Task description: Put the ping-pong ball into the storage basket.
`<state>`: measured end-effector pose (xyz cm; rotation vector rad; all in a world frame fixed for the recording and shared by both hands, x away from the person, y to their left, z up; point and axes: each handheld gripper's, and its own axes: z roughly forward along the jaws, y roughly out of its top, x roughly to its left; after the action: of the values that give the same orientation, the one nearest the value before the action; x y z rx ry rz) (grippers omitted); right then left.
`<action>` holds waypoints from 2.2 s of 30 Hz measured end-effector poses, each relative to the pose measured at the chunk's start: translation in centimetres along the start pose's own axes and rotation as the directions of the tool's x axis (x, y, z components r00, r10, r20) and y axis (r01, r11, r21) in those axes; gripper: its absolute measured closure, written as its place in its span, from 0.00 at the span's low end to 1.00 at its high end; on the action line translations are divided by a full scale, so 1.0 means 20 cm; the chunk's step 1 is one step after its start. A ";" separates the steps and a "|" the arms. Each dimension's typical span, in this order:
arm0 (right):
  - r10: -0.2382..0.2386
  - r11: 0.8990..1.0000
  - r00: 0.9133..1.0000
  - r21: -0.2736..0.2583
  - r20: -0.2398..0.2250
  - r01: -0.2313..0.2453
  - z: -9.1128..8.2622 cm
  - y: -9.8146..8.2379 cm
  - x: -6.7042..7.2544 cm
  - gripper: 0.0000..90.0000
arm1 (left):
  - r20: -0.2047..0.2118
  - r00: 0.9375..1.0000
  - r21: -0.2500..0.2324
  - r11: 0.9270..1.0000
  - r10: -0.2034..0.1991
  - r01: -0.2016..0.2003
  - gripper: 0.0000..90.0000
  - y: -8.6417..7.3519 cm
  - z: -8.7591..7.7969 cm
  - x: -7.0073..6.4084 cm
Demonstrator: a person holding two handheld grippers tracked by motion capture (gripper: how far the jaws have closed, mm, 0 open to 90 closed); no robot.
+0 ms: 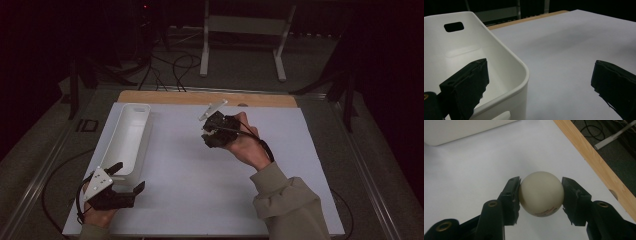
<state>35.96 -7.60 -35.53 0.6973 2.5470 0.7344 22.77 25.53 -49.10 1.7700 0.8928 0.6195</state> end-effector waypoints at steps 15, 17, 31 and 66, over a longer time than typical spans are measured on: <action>-0.023 1.000 1.000 -0.015 -0.019 0.023 0.03 0.05 0.04 0.56 | 0.002 1.000 0.000 1.000 0.000 0.000 0.02 0.00 0.00 0.00; -0.027 1.000 0.999 -0.015 -0.020 0.027 0.03 0.06 0.04 0.56 | 0.002 1.000 0.000 1.000 0.000 0.000 0.02 0.00 0.00 0.00; -0.037 0.999 0.996 -0.019 -0.086 0.035 0.07 0.10 0.04 0.56 | 0.003 1.000 0.000 1.000 0.002 -0.002 0.02 0.00 0.00 0.00; -0.081 0.997 0.989 -0.025 -0.125 0.079 0.12 0.28 0.11 0.56 | 0.009 1.000 -0.004 1.000 0.001 -0.001 0.02 0.00 -0.01 0.00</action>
<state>37.40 -1.39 -34.74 0.5544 2.6602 0.7988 22.65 25.67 -49.07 1.7690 0.8836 0.6128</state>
